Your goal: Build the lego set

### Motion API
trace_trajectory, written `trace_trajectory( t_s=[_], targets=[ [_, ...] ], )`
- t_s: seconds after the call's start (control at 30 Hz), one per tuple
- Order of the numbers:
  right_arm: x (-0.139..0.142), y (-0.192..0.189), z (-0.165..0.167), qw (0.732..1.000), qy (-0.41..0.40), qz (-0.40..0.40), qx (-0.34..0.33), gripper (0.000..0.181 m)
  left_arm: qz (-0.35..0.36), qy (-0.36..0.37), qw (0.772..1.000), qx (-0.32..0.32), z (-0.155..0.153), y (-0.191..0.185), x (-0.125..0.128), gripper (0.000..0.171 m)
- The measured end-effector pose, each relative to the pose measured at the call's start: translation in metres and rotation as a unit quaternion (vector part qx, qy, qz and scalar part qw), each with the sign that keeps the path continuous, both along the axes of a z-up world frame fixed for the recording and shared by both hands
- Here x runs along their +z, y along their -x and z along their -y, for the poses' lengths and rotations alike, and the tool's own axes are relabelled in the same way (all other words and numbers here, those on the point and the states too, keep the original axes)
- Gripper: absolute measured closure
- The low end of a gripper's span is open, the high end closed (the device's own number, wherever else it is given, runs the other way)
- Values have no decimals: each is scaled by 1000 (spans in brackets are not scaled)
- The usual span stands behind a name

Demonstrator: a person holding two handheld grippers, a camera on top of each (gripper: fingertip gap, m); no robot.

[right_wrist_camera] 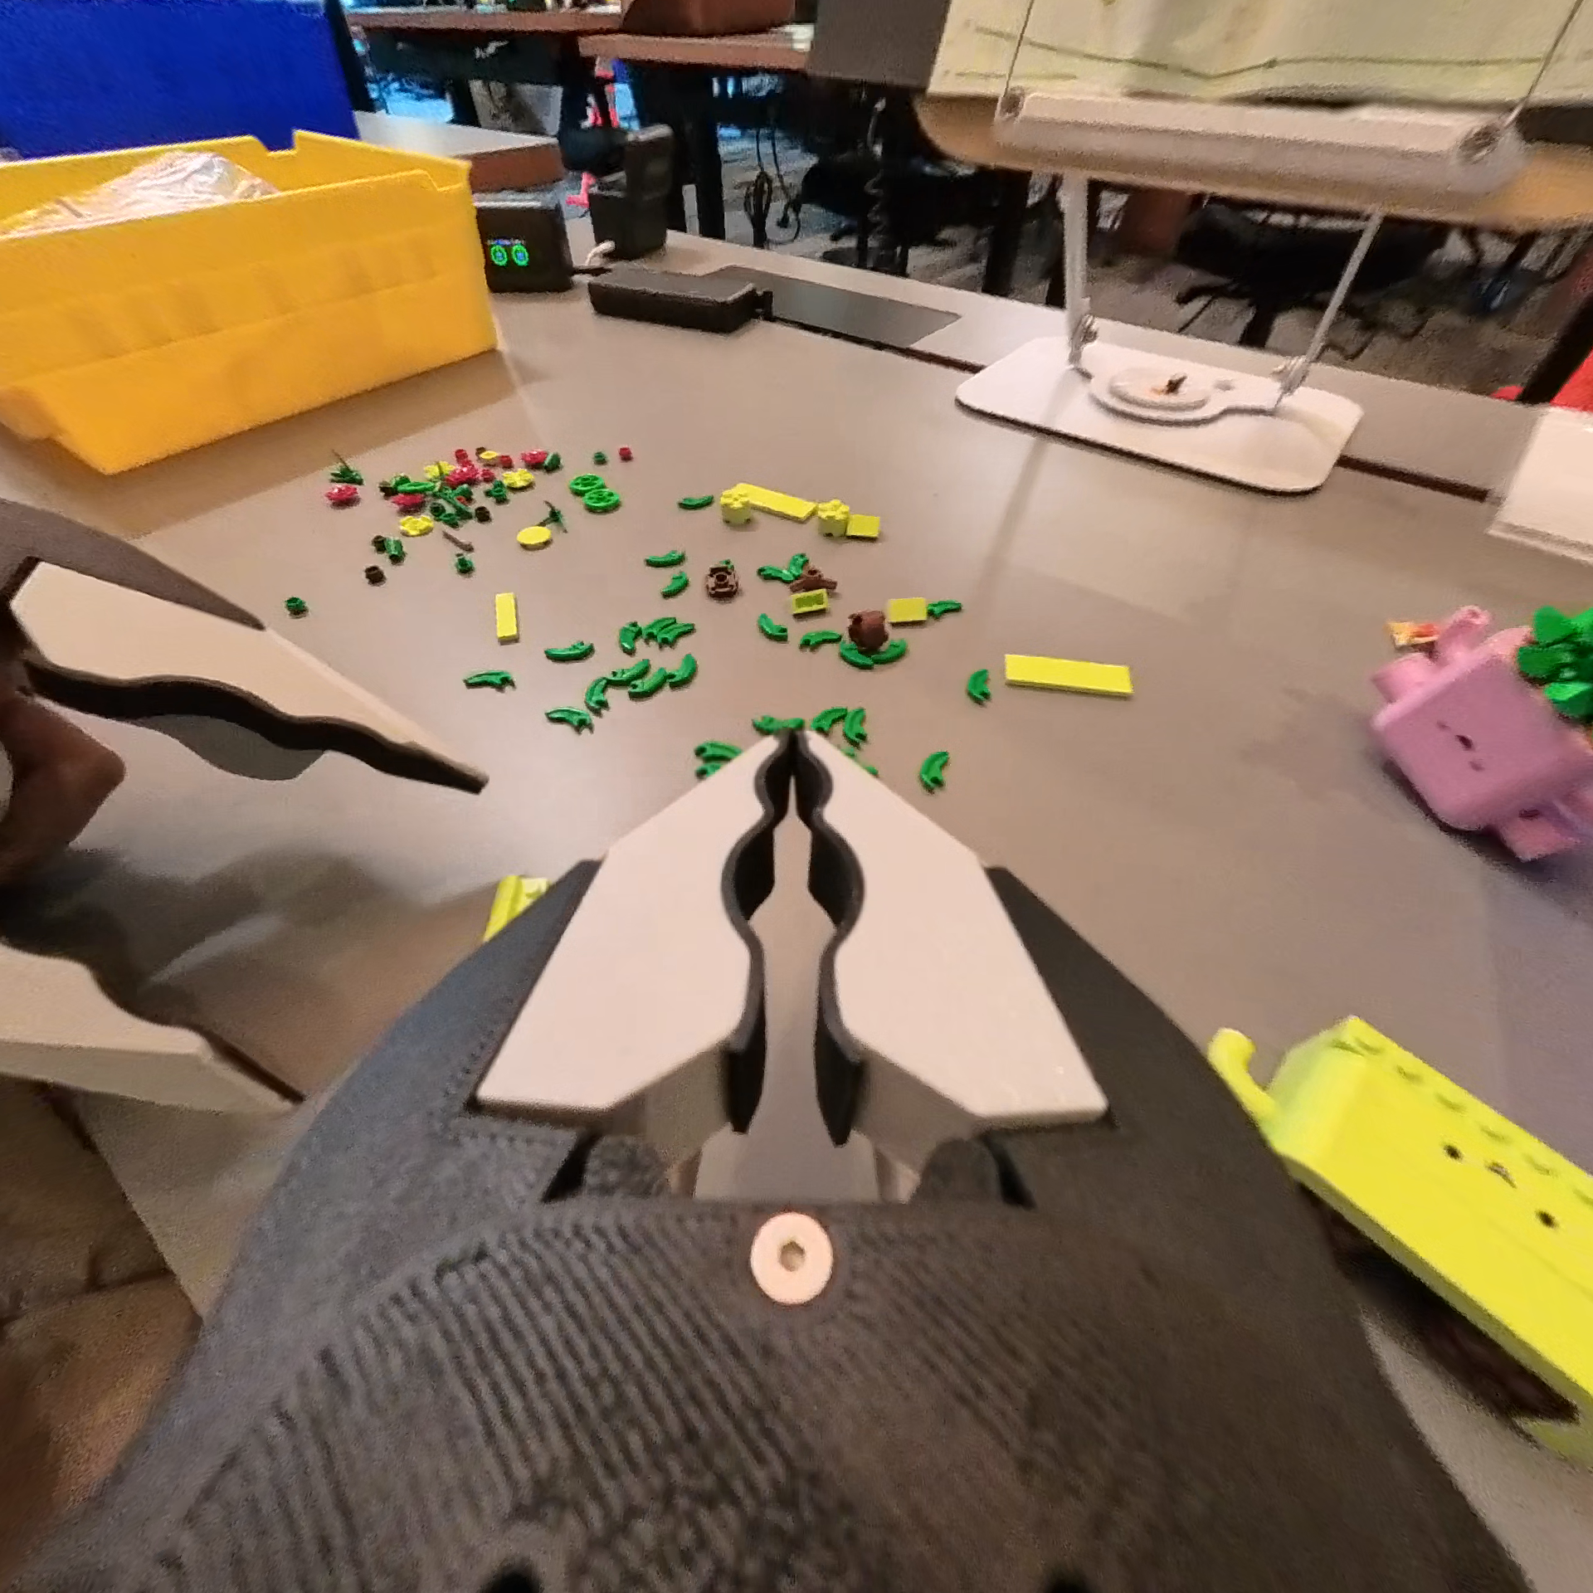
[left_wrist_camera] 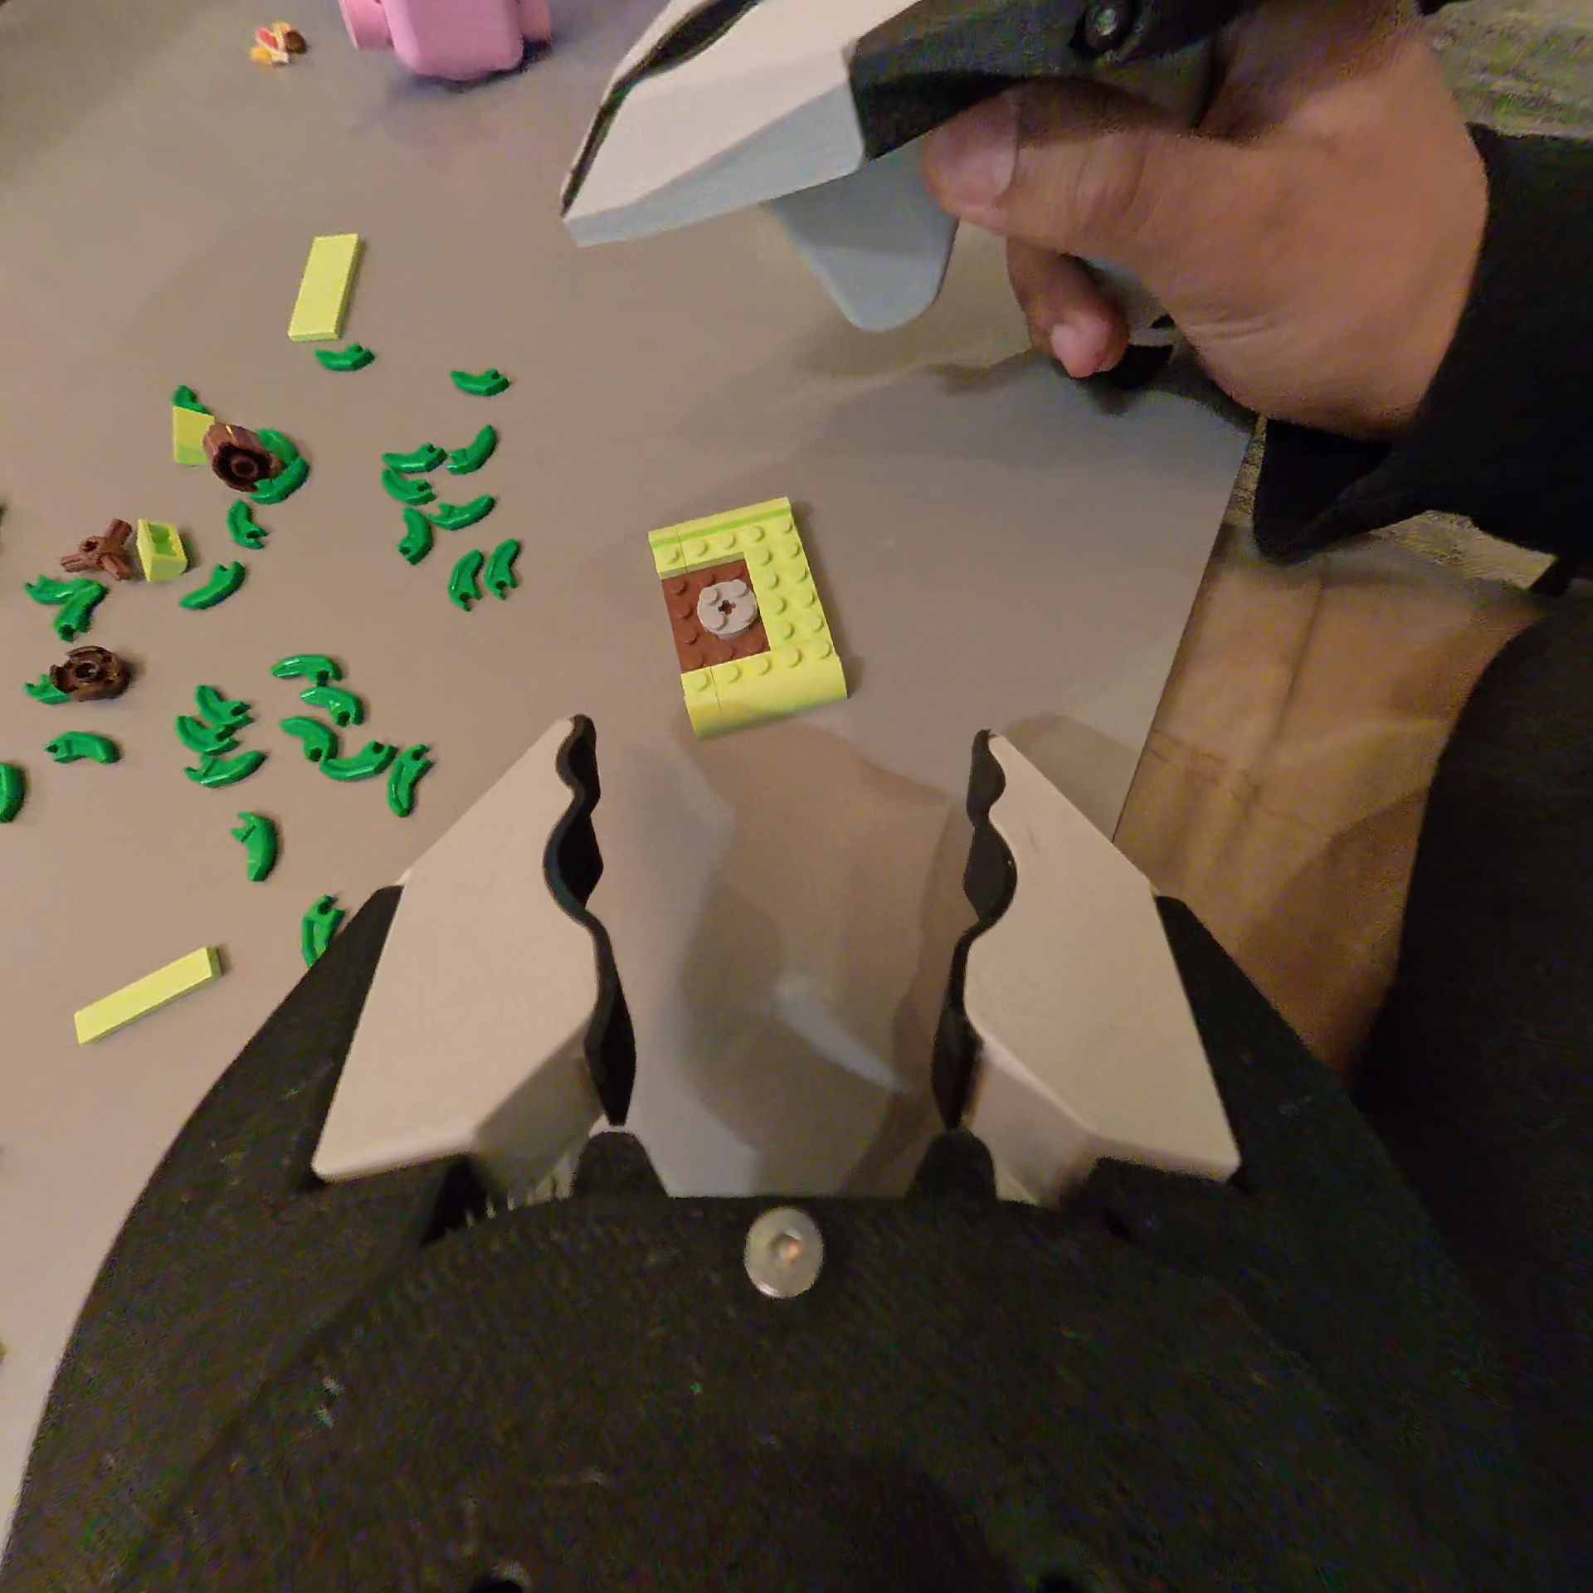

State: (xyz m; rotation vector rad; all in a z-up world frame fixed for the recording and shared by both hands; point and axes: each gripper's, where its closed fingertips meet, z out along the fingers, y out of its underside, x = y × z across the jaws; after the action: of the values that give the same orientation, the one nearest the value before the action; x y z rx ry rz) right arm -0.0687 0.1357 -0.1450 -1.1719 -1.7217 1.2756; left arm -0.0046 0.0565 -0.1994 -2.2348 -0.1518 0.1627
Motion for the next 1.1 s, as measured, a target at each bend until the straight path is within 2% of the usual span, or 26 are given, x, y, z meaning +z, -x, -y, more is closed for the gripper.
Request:
trace_trajectory(
  t_s=[0.1,0.33,0.63,0.7,0.87,1.1],
  targets=[
    [8,-7,-1,1000,-3,-29,-2,181,1,2,1000,6,0,2,-1,89],
    [4,-12,14,998,-5,-20,52,181,10,4,1000,12,0,4,-2,90],
    [11,-22,16,997,19,-32,74,181,-54,39,998,7,-2,5,-9,89],
    [9,-21,8,998,33,-18,48,181,-55,35,998,-9,-2,0,-8,89],
    [-17,-13,4,995,53,81,39,181,-34,20,999,-18,-3,-2,-5,89],
    [-24,-12,7,994,35,97,42,176,23,3,1000,-9,-2,2,-3,90]
  ],
)
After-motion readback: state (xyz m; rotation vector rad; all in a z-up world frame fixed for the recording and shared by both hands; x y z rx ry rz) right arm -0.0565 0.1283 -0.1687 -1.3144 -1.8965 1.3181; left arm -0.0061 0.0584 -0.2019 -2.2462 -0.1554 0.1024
